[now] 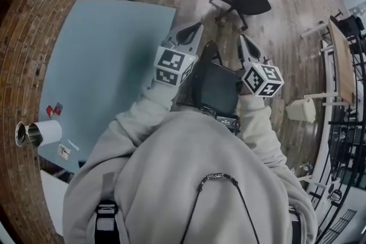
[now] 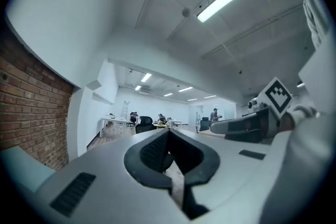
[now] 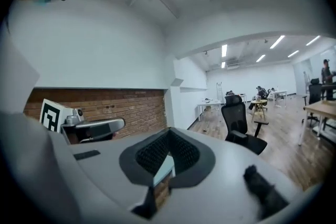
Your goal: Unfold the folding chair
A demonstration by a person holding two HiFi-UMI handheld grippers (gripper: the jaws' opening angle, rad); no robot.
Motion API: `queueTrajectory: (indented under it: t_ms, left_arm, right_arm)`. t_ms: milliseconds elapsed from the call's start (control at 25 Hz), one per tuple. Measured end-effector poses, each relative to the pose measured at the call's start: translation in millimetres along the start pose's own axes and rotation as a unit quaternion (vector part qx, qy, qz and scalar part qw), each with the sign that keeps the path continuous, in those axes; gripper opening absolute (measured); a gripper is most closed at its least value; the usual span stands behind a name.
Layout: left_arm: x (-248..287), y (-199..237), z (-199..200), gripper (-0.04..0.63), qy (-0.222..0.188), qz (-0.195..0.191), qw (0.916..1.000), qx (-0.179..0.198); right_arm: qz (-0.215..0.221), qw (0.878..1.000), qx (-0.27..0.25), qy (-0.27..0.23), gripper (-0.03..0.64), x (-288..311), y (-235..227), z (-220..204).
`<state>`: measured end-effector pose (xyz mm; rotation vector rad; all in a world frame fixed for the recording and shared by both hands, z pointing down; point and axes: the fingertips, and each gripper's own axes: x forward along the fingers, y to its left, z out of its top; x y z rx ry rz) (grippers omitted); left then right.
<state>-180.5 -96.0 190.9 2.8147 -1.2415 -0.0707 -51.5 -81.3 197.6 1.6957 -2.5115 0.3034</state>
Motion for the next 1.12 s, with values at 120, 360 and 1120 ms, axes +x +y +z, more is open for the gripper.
queueTrajectory:
  t_ms: [120, 360, 1120]
  left_arm:
    - [-4.7, -15.9, -0.8, 0.006, -0.001, -0.035, 0.9994, 0.0]
    - [-12.0, -18.6, 8.3, 0.006, -0.008, -0.048, 0.9982, 0.035]
    - [-10.9, -16.4, 21.2, 0.006, -0.021, -0.059, 0.9977, 0.027]
  right_arm:
    - [-0.01, 0.999, -0.04, -0.006, 0.006, -3.4, 7.7, 6.0]
    - [0.005, 0.999, -0.049, -0.017, 0.006, -3.9, 20.3, 23.4]
    - [0.022, 0.996, -0.084, -0.028, 0.005, -10.1, 39.2, 36.1]
